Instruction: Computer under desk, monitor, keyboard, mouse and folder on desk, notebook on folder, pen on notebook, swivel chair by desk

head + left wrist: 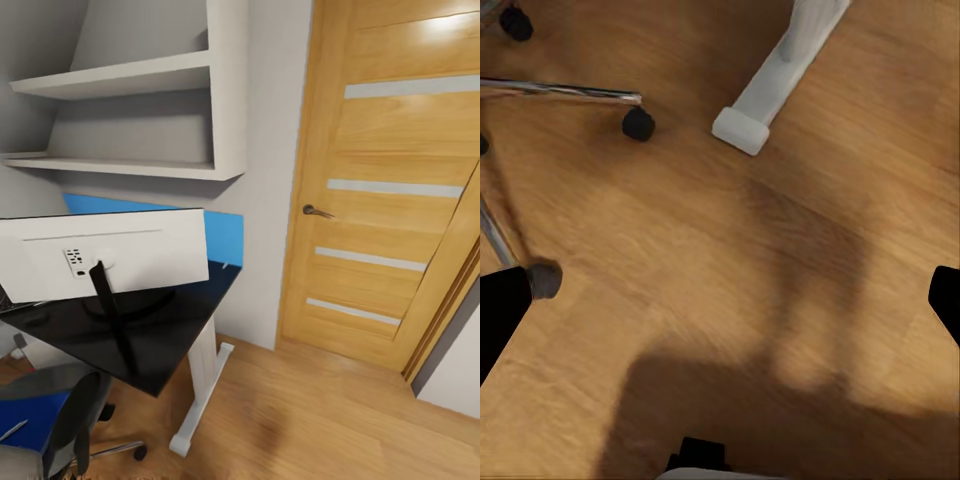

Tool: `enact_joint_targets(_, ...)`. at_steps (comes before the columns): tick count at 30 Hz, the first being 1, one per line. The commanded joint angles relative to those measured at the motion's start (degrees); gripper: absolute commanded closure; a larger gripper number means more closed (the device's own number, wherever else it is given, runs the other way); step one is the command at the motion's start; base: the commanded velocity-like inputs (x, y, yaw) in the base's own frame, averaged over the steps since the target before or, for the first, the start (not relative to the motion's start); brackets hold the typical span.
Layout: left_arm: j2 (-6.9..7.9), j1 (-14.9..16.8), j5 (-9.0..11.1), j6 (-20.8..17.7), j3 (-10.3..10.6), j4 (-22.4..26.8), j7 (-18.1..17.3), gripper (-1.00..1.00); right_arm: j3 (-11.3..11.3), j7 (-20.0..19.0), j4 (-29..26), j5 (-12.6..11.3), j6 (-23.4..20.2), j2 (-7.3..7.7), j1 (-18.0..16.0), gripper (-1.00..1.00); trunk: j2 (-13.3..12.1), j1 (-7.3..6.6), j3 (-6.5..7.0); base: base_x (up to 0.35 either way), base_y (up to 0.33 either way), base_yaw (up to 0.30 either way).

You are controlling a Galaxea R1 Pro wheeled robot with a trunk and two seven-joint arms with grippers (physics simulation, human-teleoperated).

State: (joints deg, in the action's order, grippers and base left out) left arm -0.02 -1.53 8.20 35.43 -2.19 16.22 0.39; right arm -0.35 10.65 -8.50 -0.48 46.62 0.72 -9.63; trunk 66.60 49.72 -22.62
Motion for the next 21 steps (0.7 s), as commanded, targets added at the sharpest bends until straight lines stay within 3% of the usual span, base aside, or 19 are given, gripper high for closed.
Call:
enact_joint_targets(1,-0.13,-0.01,0.18,0.14,0.00,0.09,0.03,-1.00,0.00,0.07,0.04,-0.03,-0.28,0.23,-0.53,-1.00,0.03,0.00,-0.05,0.000,0.000,0.277)
enact_joint_targets(8,-0.50,-0.02,0.02,0.36,0.24,-3.34,-0.56,-1.00,-0.45,0.52,1.60,-0.12,-1.74,1.12,-2.29,-1.00,0.03,0.00,-0.05,0.000,0.000,0.279)
enact_joint_targets(11,-0.44,-0.05,-0.01,0.27,0.32,-4.67,-0.57,-1.00,-0.46,0.51,5.93,-0.16,-1.07,0.76,-2.45,-1.00,0.03,0.00,-0.05,0.000,0.000,0.285)
enact_joint_targets(21,-0.52,-0.02,-0.02,0.28,0.37,-5.05,-0.23,-1.00,-0.43,0.29,7.78,-0.09,1.35,-0.14,-2.49,-1.00,0.03,0.00,-0.11,-0.096,-0.055,0.247)
